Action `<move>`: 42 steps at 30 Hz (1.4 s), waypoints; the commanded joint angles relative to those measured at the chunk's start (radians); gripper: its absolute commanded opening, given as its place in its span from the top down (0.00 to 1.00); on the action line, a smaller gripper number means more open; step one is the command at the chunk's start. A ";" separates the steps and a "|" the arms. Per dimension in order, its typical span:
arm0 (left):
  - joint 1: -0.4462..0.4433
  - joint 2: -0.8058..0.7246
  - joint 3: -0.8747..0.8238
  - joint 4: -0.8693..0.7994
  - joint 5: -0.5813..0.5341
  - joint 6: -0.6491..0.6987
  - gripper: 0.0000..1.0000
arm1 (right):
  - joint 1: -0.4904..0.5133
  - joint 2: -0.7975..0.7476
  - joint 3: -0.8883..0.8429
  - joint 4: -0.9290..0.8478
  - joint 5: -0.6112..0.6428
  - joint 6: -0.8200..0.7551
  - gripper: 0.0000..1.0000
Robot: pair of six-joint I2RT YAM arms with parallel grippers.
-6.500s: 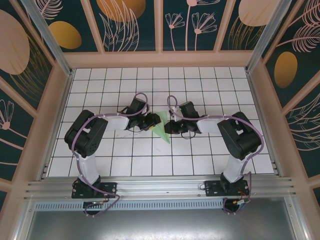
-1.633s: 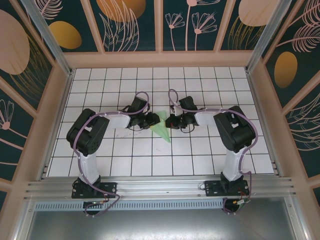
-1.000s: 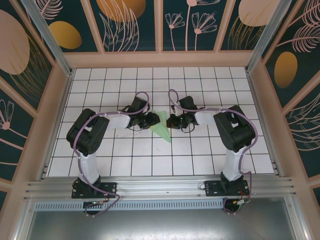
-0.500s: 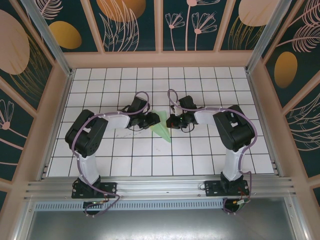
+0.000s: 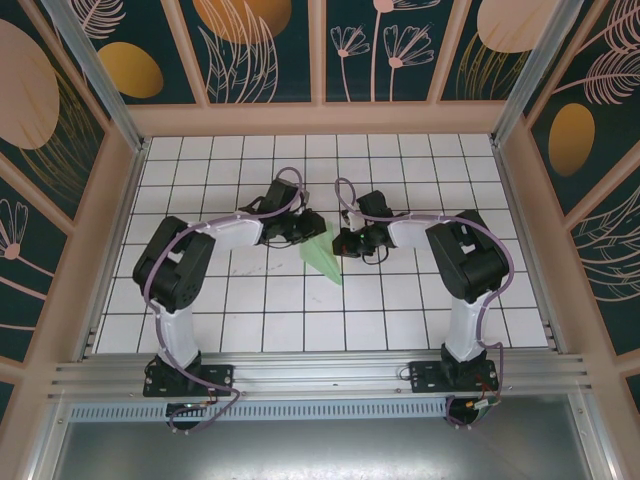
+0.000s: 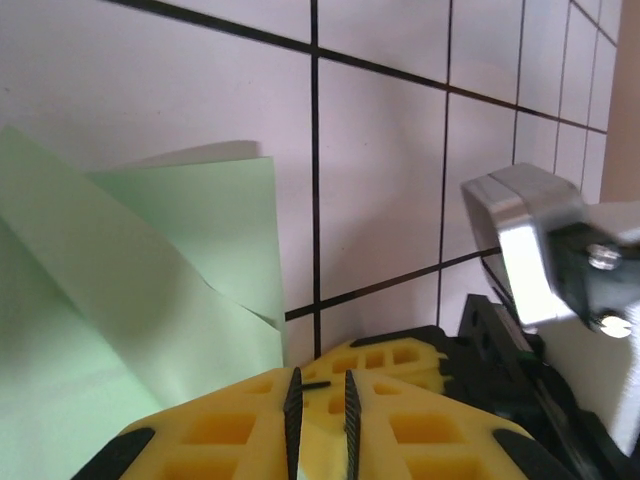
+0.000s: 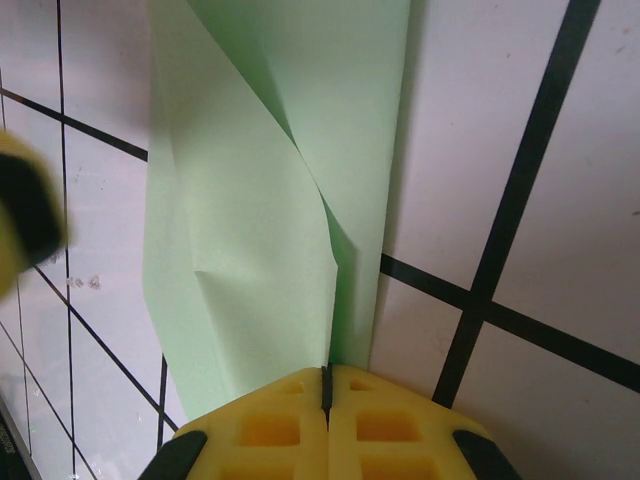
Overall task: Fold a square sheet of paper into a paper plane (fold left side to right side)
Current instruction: Fourth fold the wing at the center of the table.
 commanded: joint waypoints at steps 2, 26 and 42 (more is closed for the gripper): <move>-0.008 0.064 0.045 0.017 0.062 0.012 0.79 | 0.009 0.048 0.004 -0.065 0.059 -0.027 1.00; -0.008 0.132 -0.019 -0.054 -0.074 0.051 0.79 | 0.010 0.043 0.013 -0.095 0.071 -0.044 1.00; -0.008 0.129 -0.122 -0.016 -0.102 0.035 0.80 | -0.015 -0.216 0.001 -0.126 0.062 -0.034 0.64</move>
